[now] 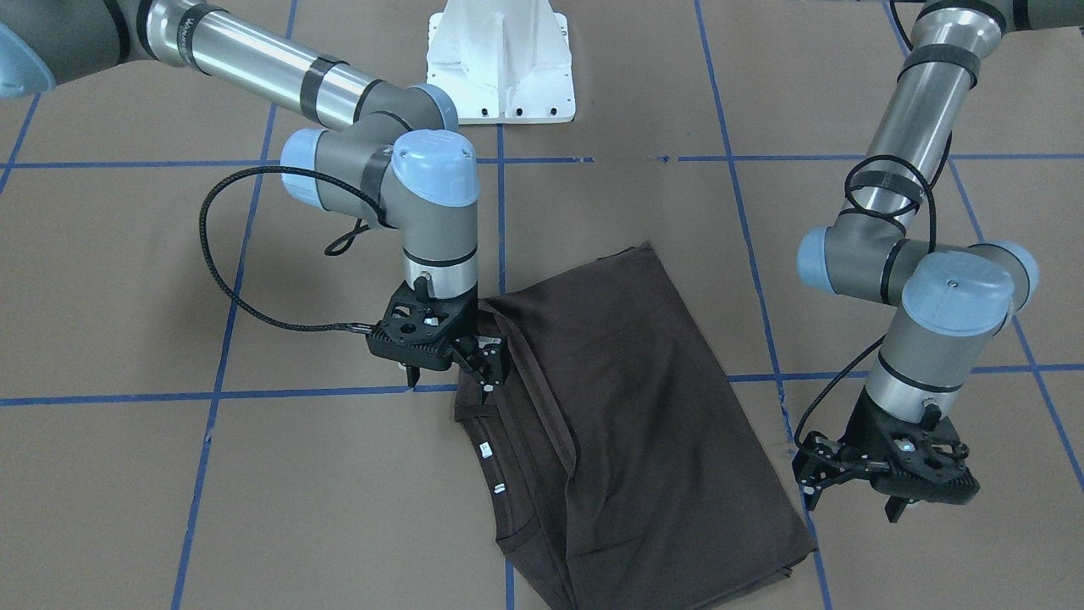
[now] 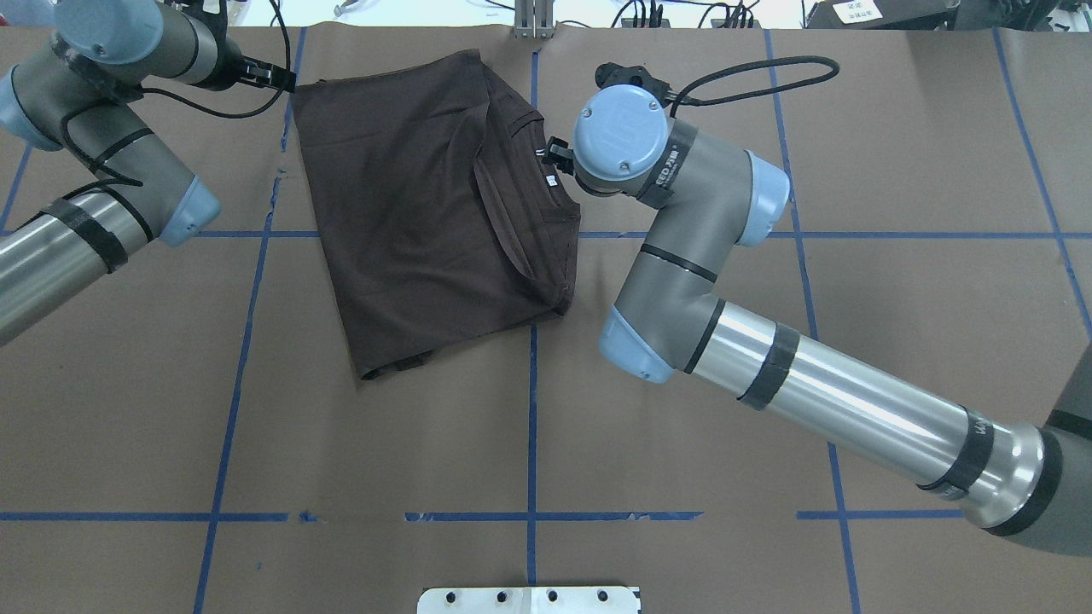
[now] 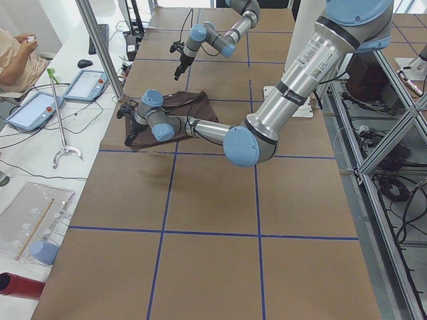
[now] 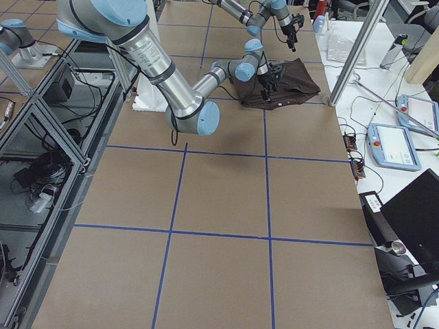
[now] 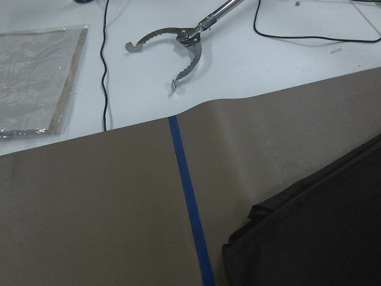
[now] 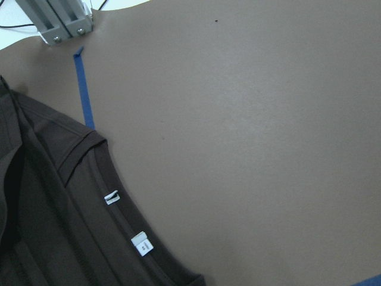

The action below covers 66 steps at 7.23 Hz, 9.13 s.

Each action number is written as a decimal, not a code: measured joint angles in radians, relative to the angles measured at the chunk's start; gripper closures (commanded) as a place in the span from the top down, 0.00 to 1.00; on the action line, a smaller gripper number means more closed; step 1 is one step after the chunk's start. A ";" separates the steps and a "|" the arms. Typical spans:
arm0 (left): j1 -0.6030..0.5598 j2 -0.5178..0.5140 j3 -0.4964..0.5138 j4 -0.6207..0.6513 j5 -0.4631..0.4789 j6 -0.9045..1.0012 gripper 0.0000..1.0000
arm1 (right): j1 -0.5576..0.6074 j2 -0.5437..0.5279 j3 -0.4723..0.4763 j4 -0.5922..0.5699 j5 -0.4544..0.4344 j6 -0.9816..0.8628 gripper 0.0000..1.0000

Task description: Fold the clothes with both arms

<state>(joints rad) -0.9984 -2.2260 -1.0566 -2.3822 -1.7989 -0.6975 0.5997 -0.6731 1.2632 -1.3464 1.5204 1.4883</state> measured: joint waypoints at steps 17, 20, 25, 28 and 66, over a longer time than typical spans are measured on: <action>0.016 0.003 -0.009 -0.002 0.000 -0.023 1.00 | -0.079 -0.113 0.091 0.011 -0.037 0.037 0.00; 0.025 0.003 -0.023 -0.002 0.000 -0.038 1.00 | -0.201 -0.384 0.469 -0.071 -0.122 0.042 0.00; 0.033 0.002 -0.052 0.000 -0.001 -0.064 1.00 | -0.270 -0.636 0.679 -0.076 -0.172 0.042 0.98; 0.038 0.014 -0.075 0.004 -0.013 -0.071 1.00 | -0.308 -0.672 0.727 -0.074 -0.200 0.022 1.00; 0.259 0.286 -0.582 0.017 -0.104 -0.536 0.93 | -0.246 -0.835 0.827 0.312 0.022 -0.056 1.00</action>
<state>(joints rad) -0.7394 -1.9401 -1.6388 -2.3648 -1.9034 -1.2338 0.3538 -1.5082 2.0907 -1.0346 1.5424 1.4322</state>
